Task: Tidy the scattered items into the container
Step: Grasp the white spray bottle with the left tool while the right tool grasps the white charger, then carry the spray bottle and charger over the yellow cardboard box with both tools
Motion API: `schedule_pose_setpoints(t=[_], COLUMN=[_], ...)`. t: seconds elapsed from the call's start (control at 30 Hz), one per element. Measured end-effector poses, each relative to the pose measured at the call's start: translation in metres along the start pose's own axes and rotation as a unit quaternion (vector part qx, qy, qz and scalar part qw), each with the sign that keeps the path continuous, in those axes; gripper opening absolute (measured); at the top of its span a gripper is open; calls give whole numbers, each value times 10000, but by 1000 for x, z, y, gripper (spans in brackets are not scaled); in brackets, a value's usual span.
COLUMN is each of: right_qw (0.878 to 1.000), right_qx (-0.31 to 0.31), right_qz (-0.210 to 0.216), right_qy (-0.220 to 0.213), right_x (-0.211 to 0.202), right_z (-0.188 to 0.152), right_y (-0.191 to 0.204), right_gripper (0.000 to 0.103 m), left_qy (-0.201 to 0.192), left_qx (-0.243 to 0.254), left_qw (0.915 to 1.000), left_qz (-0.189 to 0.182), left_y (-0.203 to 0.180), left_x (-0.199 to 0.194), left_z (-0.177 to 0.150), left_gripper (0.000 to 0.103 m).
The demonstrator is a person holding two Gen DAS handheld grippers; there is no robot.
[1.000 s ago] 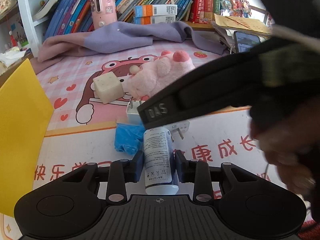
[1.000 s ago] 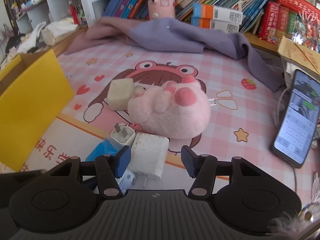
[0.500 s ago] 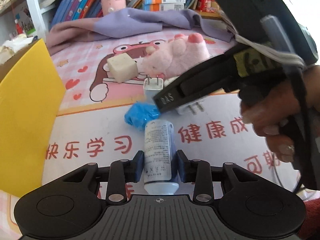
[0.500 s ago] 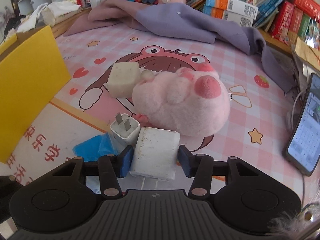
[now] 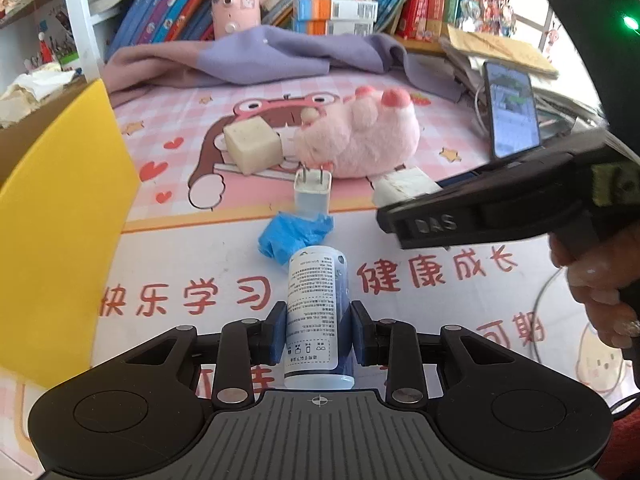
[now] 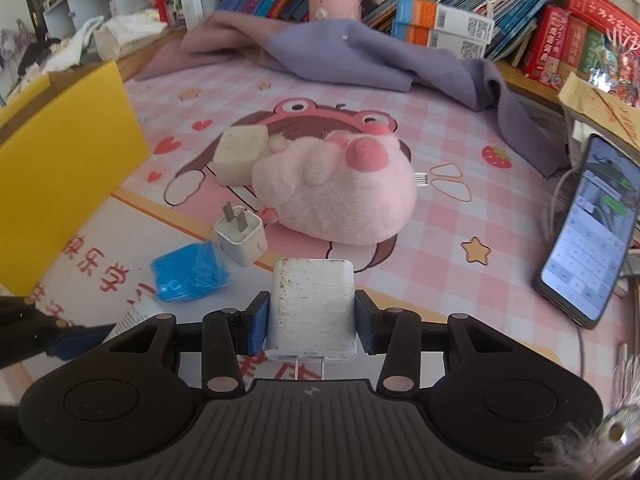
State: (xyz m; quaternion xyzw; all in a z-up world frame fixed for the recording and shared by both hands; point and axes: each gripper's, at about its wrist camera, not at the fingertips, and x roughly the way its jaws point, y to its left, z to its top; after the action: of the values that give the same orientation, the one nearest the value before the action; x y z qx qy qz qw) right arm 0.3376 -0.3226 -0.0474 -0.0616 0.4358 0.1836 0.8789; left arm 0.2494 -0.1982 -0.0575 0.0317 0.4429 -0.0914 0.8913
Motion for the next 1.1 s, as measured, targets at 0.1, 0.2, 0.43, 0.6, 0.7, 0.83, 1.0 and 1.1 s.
schedule_pose_setpoints(t=[0.1, 0.2, 0.43, 0.6, 0.7, 0.83, 1.0, 1.1], right_qw=[9999, 9998, 9993, 9996, 9996, 9994, 9989, 9984], right_qx=[35, 55, 164, 92, 70, 154, 233, 309], right_qz=[103, 180, 338, 220, 121, 27, -115, -201], right_qy=[-29, -25, -16, -166, -264, -312, -394, -425], right_x=[-16, -31, -61, -81, -91, -101, -114, -121], right_z=[-3, -9, -29, -41, -48, -56, -65, -70], right_y=[0, 3, 9, 16, 21, 28, 43, 55], right_gripper=[41, 41, 41, 41, 41, 41, 41, 41], left_qy=[-72, -131, -293, -355, -448, -546, -673, -754], left_qx=[-50, -120, -197, -188, -188, -94, -22, 35], left_qw=[10000, 9998, 9993, 9990, 9985, 9979, 9967, 9957], left_qz=[-16, -32, -77, -191, -248, -325, -454, -540], left_y=[3, 8, 17, 14, 13, 16, 22, 29], left_x=[-12, -26, -54, -66, -73, -81, -95, -104], left_z=[0, -1, -6, -14, -18, -24, -34, -41], left_gripper=[31, 31, 31, 31, 31, 31, 31, 31])
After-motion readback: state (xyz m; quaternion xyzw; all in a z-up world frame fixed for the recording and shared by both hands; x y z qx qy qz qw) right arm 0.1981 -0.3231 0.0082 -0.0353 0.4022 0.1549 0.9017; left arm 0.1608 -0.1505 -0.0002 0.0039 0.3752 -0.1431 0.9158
